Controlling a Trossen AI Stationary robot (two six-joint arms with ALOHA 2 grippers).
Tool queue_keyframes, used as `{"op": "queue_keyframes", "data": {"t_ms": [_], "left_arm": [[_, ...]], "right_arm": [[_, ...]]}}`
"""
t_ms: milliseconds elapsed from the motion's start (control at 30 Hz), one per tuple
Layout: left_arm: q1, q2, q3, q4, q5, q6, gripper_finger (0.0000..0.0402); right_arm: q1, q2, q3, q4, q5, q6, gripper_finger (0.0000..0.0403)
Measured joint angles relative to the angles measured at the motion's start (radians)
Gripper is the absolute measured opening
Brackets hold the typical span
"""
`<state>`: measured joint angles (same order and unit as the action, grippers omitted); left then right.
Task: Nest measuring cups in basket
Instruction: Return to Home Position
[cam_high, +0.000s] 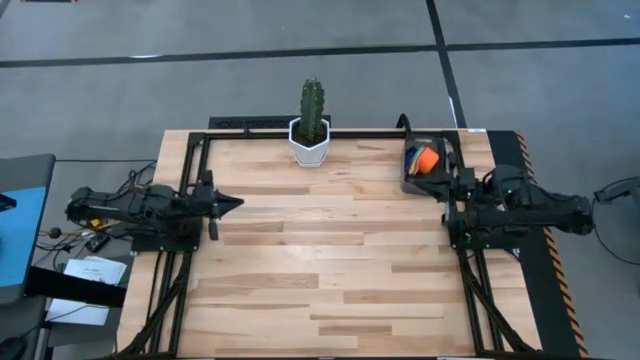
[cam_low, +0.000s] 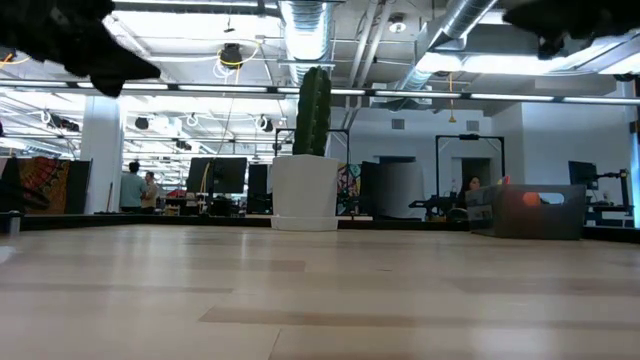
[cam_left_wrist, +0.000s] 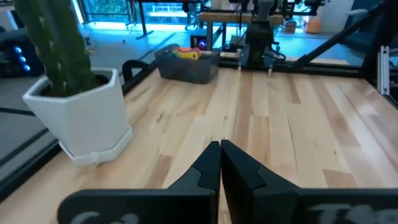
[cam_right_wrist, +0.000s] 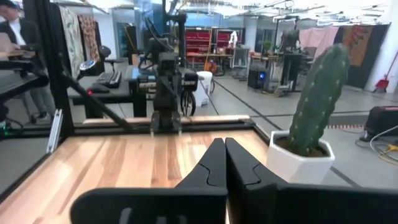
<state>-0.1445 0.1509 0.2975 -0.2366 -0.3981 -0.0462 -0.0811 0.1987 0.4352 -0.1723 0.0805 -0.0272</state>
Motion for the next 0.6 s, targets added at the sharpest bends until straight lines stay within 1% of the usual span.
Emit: {"op": "queue_keyframes", "data": {"t_ms": [267, 500, 600], "left_arm": [[0.0, -0.153, -0.118, 0.011, -0.005, -0.018, 0.0], [0.0, -0.151, -0.141, 0.013, 0.0, -0.012, 0.0], [0.0, -0.15, -0.169, 0.036, 0.007, -0.031, 0.0]], "right_arm": [[0.0, -0.199, -0.132, -0.003, -0.002, 0.019, 0.0004], [0.0, -0.197, -0.161, -0.027, -0.062, 0.003, 0.0006], [0.0, -0.196, -0.194, 0.018, -0.063, 0.004, 0.0004]]}}
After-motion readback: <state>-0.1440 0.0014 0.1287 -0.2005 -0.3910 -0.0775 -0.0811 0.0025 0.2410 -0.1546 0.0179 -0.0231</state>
